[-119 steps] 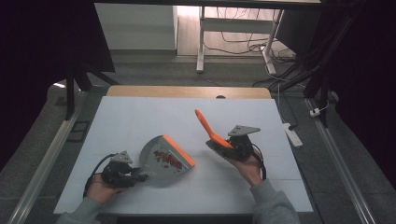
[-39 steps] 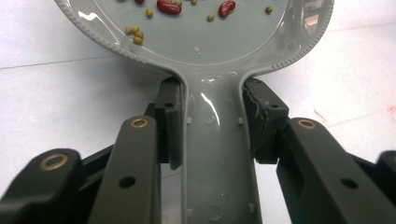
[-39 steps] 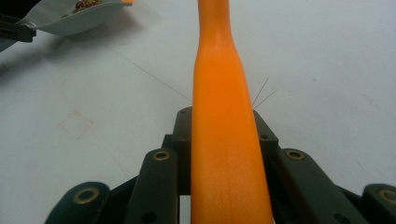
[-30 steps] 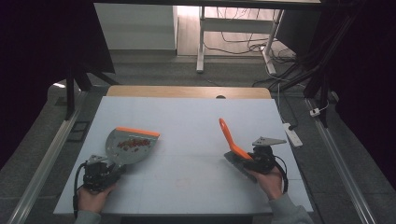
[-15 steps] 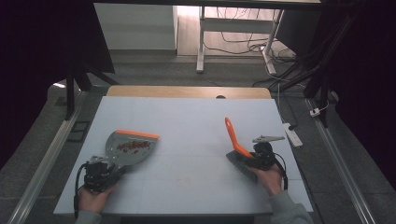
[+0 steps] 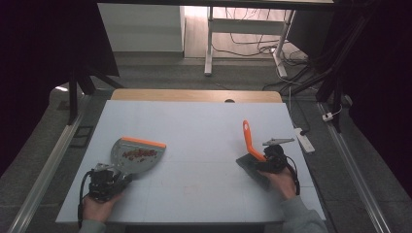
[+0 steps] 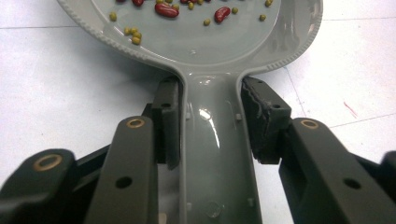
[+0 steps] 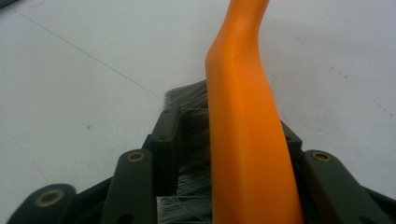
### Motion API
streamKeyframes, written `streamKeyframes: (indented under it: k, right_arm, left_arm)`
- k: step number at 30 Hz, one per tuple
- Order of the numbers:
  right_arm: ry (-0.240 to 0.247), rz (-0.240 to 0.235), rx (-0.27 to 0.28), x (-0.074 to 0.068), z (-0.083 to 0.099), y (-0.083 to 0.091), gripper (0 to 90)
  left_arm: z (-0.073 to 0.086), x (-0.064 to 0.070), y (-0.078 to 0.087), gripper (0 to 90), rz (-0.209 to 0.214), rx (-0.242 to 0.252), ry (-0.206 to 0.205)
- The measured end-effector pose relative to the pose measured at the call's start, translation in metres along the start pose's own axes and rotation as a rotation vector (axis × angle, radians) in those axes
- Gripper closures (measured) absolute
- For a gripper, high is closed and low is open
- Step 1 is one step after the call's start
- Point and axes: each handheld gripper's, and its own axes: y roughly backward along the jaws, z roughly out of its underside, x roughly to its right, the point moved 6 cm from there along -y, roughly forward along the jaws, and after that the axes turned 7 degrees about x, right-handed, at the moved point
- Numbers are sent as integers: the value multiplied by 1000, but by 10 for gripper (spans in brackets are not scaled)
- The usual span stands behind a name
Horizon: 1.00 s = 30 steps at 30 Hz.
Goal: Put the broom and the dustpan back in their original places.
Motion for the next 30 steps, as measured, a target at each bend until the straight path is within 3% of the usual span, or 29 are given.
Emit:
streamKeyframes:
  k: [7,13,18,22,25,30]
  right_arm:
    - [15,51,-17,6,0,-2,422]
    - [9,69,-24,9,0,-3,384]
    - [-22,86,-33,14,1,-3,350]
    - [-2,126,-28,16,-1,-1,339]
    - [-7,121,-16,15,-2,1,339]
    - [29,114,27,11,-7,7,355]
  left_arm:
    - [-1,0,3,349,-3,18,-13]
    - [-2,0,9,238,-15,35,-34]
    - [-3,-2,13,208,-8,53,-29]
    - [-6,-2,16,203,2,58,-41]
    - [-7,-2,17,200,5,61,-49]
    - [-9,-2,22,201,10,78,-69]
